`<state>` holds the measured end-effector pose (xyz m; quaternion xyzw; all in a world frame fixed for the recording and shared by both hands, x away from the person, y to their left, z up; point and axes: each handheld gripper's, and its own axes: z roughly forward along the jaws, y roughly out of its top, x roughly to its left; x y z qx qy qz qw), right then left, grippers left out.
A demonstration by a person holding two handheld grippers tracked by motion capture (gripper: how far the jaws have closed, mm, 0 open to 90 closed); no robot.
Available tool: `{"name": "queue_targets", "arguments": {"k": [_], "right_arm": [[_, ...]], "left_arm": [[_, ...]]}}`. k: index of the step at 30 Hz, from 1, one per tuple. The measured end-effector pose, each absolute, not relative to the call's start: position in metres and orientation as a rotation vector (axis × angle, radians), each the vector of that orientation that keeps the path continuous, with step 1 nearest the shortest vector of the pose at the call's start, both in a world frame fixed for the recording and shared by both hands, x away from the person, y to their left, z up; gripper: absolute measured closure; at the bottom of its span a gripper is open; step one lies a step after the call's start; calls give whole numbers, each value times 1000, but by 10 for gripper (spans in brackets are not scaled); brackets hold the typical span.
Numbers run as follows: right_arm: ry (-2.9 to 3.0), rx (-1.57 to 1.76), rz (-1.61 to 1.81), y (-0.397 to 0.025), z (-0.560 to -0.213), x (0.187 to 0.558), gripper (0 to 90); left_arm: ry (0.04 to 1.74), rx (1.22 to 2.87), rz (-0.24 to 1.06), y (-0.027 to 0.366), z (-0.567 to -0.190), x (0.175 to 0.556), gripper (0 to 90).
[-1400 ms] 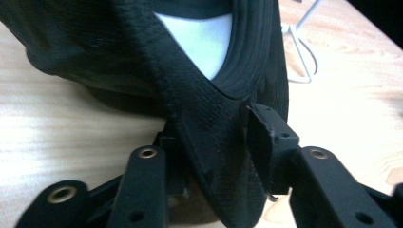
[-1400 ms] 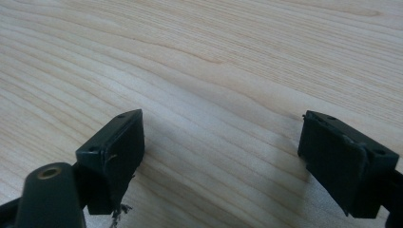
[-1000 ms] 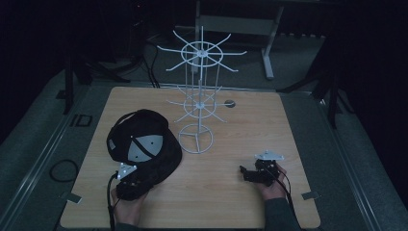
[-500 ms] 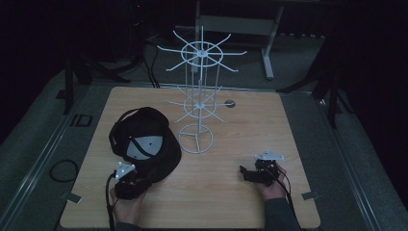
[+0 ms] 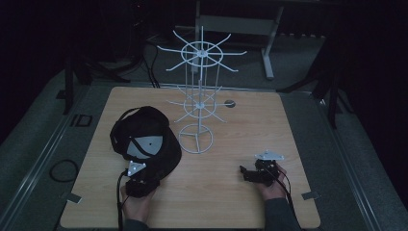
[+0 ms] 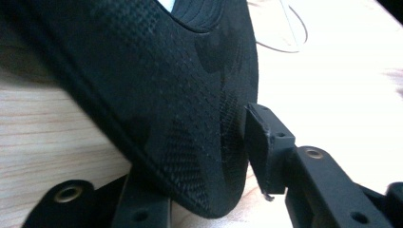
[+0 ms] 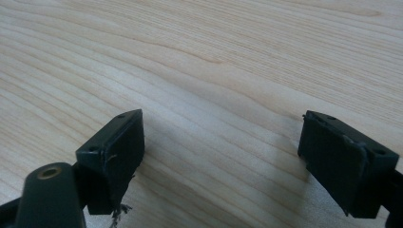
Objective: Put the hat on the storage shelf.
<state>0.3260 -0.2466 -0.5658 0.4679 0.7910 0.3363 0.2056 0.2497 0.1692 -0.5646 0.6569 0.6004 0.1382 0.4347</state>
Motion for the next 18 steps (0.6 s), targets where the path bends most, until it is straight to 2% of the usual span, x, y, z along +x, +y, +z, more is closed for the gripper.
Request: {"name": "queue_targets", "arguments": {"k": [9, 18], "right_arm": [[2205, 1304, 937, -247, -566, 326, 153], [2205, 1304, 937, -247, -566, 326, 153]], "left_arm": [[1466, 1565, 281, 172, -560, 249, 763], [1496, 1488, 259, 178, -553, 250, 800]]}}
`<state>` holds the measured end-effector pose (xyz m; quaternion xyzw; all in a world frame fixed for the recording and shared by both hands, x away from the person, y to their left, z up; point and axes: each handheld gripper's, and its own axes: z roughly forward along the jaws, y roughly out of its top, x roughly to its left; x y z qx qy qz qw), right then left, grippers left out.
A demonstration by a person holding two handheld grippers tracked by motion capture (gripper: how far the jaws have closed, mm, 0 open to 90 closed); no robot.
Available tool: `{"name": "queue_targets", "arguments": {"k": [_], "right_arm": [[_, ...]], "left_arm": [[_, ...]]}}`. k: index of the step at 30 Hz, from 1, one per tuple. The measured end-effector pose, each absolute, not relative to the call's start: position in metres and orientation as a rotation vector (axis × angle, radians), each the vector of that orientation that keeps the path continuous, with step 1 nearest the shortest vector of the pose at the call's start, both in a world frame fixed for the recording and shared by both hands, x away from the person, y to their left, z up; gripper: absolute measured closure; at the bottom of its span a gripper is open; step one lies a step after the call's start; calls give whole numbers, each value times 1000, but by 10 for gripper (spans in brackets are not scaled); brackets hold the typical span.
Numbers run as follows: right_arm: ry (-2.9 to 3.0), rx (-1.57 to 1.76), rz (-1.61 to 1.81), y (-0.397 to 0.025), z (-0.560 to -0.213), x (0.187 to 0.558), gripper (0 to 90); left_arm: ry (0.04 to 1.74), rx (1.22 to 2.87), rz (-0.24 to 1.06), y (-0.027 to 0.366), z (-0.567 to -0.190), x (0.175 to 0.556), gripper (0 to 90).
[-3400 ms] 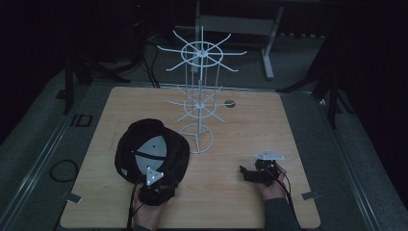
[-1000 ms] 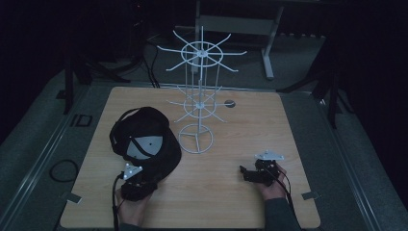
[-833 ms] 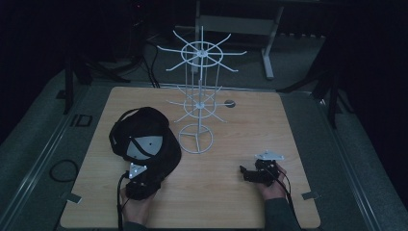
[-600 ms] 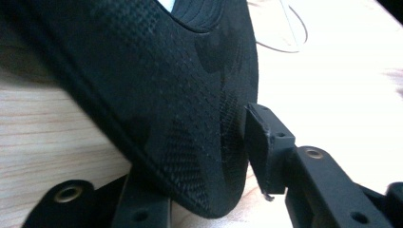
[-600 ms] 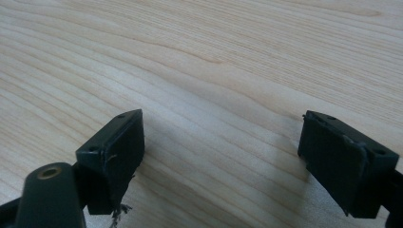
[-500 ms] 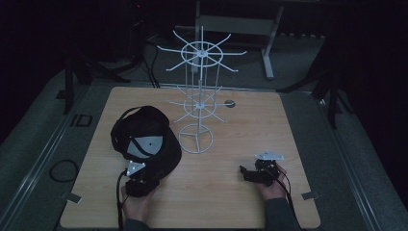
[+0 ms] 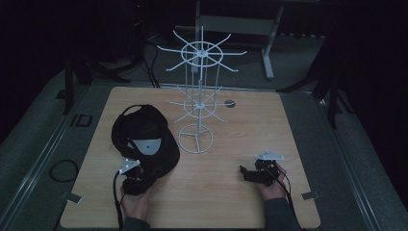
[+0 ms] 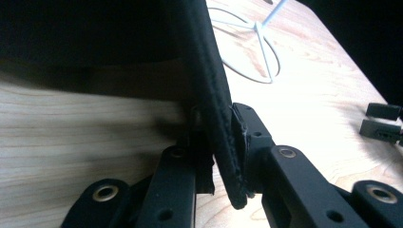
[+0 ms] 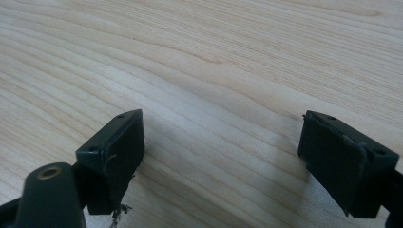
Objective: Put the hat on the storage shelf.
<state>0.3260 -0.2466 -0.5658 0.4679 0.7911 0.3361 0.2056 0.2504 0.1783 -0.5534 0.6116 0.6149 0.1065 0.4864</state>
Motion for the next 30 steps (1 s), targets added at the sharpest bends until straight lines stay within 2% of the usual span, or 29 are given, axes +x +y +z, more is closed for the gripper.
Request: {"name": "queue_targets", "arguments": {"k": [6, 30], "right_arm": [[2205, 1305, 937, -247, -566, 326, 153], [2204, 1305, 938, -246, -566, 326, 153]], "left_arm": [[1501, 1451, 269, 185, -548, 251, 863], [1480, 1444, 370, 206, -521, 251, 866]]}}
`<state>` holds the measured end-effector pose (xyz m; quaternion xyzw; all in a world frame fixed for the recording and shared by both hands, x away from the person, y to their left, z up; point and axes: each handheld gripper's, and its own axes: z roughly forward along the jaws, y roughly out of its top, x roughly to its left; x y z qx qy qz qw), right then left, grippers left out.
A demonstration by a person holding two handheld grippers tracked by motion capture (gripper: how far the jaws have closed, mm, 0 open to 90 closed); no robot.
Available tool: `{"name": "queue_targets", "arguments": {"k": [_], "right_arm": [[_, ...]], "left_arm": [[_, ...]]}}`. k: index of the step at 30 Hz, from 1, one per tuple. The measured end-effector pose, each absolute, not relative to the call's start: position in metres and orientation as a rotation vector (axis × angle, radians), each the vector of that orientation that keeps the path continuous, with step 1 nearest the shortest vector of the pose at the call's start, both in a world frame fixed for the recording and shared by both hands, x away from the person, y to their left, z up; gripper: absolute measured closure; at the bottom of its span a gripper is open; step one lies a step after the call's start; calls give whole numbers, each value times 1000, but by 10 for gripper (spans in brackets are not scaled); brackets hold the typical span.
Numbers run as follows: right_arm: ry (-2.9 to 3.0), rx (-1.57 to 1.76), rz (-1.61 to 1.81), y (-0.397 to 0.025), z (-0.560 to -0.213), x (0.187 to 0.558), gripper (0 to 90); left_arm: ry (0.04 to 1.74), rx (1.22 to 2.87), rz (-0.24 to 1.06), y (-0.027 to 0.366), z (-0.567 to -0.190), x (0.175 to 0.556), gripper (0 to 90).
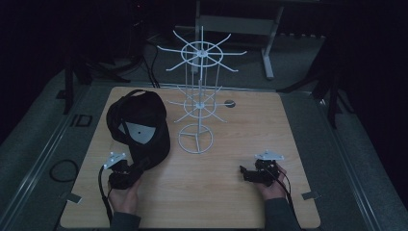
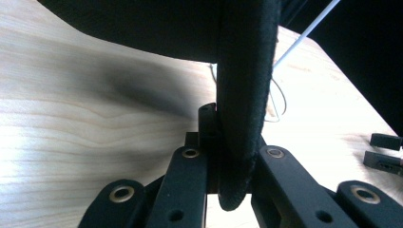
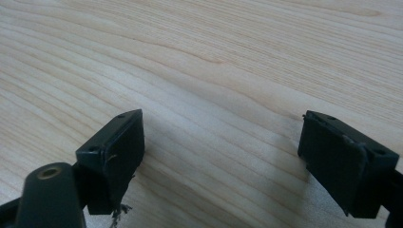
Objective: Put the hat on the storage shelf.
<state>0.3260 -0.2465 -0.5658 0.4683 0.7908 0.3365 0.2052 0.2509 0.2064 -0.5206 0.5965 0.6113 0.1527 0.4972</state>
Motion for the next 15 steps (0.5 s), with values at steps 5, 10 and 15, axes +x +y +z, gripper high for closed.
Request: {"name": "queue_targets", "arguments": {"k": [5, 10, 15], "right_arm": [[2204, 1306, 938, -246, -566, 326, 153], [2204, 1306, 938, -246, -566, 326, 153], [2204, 1306, 938, -246, -566, 326, 153]], "left_arm": [[1477, 1435, 381, 210, -516, 251, 866], [1468, 1440, 394, 212, -511, 252, 866], [1454, 1447, 404, 215, -505, 252, 866]]}}
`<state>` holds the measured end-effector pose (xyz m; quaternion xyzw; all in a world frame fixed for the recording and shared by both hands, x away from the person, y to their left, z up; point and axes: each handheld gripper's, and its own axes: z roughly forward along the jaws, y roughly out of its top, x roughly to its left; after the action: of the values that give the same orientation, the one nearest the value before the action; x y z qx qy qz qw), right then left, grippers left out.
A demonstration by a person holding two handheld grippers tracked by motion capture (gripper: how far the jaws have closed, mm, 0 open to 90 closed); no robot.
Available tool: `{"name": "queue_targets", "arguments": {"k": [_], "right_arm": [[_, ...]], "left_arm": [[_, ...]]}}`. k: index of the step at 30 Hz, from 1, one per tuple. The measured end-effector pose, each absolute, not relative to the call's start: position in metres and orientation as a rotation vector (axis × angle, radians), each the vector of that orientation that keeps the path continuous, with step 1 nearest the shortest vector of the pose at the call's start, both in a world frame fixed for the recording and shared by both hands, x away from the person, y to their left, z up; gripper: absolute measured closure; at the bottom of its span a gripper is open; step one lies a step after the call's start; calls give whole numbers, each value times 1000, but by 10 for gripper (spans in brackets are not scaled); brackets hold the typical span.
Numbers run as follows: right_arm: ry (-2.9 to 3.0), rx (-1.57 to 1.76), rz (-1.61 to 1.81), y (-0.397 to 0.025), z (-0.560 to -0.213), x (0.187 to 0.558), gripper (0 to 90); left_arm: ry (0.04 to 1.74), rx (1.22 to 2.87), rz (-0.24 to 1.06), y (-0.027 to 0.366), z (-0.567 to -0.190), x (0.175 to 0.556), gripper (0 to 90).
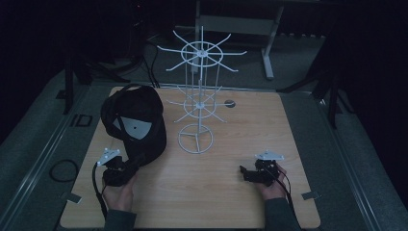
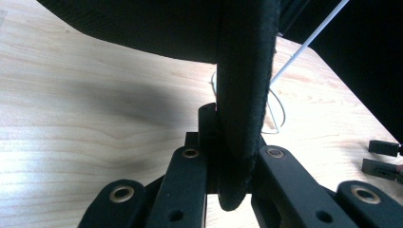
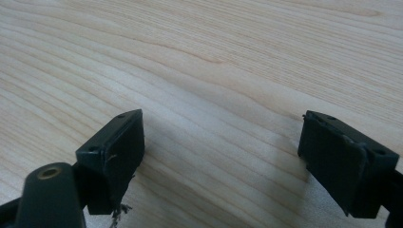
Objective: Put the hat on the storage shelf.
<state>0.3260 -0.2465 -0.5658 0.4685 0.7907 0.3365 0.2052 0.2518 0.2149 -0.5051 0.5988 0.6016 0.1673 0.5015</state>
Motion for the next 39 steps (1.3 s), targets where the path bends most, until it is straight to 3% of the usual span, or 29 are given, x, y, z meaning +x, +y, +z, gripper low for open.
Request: {"name": "queue_targets", "arguments": {"k": [39], "right_arm": [[2205, 1299, 938, -247, -566, 327, 153]], "left_arm": [[1381, 1447, 505, 214, -473, 252, 865]]}}
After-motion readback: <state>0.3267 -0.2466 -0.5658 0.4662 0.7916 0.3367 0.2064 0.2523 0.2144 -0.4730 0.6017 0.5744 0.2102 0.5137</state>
